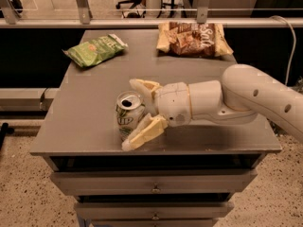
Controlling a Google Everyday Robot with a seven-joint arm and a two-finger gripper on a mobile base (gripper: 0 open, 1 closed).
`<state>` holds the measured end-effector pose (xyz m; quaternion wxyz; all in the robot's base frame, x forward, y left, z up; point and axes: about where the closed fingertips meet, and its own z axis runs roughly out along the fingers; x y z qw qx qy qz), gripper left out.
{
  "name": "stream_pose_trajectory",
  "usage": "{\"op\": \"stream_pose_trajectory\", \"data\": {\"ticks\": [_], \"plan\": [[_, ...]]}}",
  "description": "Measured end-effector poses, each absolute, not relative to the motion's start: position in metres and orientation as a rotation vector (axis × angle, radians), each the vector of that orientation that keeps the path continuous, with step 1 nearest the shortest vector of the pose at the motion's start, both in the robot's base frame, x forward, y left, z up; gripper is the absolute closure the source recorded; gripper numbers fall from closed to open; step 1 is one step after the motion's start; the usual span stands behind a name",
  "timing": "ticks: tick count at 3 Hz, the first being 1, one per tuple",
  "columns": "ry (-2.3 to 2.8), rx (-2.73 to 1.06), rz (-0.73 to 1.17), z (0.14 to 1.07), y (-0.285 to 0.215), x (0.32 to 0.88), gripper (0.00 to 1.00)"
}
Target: Pick 7up can
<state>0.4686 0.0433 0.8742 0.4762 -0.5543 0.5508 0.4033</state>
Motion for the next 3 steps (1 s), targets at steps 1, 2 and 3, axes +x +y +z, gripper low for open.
{"op": "stream_pose_trajectory", "data": {"ticks": [1, 2, 3], "plan": [[1.324, -1.334, 1.013, 0.864, 0.055, 0.464, 0.00], [1.309, -1.316, 1.031, 0.855, 0.062, 0.461, 0.00], [1.301, -1.299, 1.032, 0.850, 0.062, 0.461, 0.15]]}}
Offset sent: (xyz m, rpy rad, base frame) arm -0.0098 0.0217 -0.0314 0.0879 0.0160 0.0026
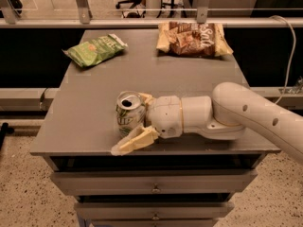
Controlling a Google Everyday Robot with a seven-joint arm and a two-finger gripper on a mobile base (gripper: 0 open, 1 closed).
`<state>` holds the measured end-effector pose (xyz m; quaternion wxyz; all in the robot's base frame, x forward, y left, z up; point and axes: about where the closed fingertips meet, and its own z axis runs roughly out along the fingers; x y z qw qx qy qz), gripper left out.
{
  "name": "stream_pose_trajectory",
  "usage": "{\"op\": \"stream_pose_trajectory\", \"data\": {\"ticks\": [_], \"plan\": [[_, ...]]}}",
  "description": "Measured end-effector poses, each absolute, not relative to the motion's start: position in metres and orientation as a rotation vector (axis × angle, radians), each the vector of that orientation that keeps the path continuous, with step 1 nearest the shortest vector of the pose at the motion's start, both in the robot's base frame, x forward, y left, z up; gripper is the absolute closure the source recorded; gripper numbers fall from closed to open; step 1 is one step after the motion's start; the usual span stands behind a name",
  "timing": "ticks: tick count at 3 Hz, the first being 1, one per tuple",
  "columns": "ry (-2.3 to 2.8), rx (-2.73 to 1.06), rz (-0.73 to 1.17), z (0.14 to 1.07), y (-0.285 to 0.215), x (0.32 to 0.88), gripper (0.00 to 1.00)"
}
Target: Pick 7up can
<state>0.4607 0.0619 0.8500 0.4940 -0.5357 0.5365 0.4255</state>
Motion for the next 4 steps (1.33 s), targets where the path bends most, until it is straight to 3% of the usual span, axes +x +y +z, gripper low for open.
{"op": "stream_pose_trajectory", "data": {"ticks": [3, 4], "plan": [[1.229, -1.241, 0.965, 0.898, 0.022, 0.491, 0.92], [1.183, -1.223, 0.904, 0.933, -0.003, 0.505, 1.00]]}}
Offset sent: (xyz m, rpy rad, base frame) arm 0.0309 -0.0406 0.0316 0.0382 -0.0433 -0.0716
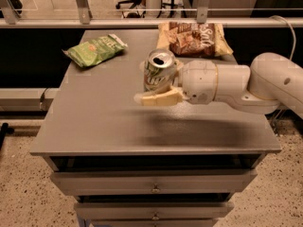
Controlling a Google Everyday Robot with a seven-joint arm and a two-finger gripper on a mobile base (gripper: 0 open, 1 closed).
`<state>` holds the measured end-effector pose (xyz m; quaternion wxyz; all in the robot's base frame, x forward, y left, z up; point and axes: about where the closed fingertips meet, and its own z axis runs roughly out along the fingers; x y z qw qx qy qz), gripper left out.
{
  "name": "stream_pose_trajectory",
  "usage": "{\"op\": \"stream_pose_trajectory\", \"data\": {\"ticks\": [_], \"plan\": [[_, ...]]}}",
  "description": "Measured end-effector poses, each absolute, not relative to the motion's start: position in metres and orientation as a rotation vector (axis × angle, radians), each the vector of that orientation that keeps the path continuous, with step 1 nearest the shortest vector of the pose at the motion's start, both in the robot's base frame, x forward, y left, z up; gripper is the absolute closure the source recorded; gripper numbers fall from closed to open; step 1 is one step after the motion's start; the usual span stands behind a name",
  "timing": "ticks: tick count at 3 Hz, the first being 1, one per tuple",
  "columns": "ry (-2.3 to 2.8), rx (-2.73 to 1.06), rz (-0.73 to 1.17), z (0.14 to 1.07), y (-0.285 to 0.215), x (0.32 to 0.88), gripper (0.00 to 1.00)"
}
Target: Pick 7up can
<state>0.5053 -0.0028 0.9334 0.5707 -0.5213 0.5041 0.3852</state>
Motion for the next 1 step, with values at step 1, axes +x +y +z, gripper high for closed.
{"op": "stream_pose_trajectory", "data": {"ticks": [1], "plan": [[1.170, -1.220, 0.890, 0.9423, -0.0063, 0.5087, 1.00]]}}
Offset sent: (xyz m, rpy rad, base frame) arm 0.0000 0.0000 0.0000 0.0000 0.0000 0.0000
